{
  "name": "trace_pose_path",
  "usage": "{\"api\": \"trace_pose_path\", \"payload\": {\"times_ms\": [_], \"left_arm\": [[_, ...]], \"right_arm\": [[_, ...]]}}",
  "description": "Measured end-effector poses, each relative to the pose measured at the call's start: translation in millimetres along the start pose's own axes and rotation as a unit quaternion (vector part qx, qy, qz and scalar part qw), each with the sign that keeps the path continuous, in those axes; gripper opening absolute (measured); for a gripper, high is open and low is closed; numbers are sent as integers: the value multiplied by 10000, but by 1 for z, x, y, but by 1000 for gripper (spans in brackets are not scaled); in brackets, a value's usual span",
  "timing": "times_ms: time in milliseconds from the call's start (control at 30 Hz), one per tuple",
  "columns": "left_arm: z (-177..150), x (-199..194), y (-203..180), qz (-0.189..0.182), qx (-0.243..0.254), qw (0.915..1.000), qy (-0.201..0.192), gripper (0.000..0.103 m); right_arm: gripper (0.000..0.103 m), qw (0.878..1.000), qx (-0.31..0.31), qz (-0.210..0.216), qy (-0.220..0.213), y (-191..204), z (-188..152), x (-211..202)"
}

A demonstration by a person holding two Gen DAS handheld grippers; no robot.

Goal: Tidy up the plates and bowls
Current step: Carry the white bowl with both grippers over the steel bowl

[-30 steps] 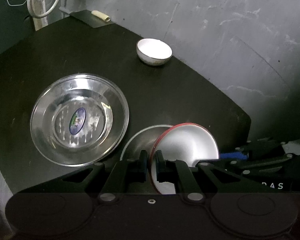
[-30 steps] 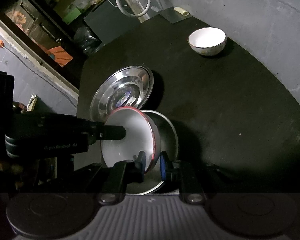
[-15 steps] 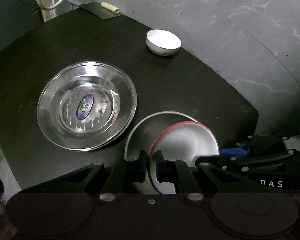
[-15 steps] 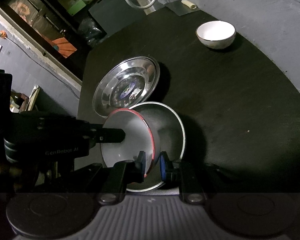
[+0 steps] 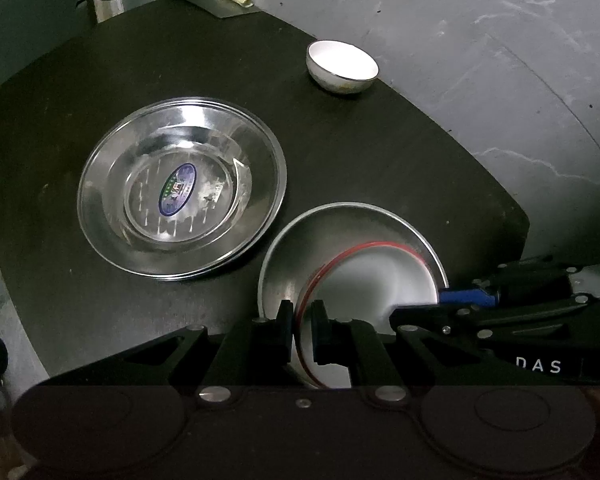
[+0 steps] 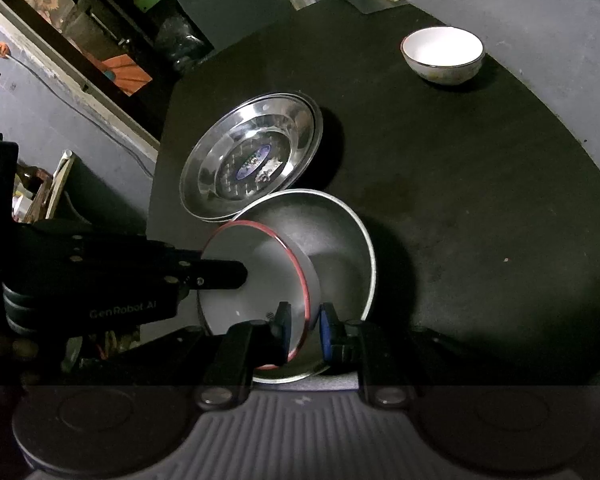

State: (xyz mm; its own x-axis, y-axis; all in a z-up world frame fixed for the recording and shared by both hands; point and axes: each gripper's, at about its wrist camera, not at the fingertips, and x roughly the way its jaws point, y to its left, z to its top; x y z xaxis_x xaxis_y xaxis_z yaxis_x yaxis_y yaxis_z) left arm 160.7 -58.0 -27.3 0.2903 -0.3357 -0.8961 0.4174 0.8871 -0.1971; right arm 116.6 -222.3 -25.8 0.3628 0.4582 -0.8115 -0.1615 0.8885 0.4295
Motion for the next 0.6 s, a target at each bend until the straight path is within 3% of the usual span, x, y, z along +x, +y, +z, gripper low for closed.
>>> {"api": "trace_pose_path", "payload": {"times_ms": [600], "left_arm": [[3, 10, 2, 25, -107, 9998, 152, 12]], "right_arm": [[19, 9999, -123, -81, 62, 1, 4, 6]]}}
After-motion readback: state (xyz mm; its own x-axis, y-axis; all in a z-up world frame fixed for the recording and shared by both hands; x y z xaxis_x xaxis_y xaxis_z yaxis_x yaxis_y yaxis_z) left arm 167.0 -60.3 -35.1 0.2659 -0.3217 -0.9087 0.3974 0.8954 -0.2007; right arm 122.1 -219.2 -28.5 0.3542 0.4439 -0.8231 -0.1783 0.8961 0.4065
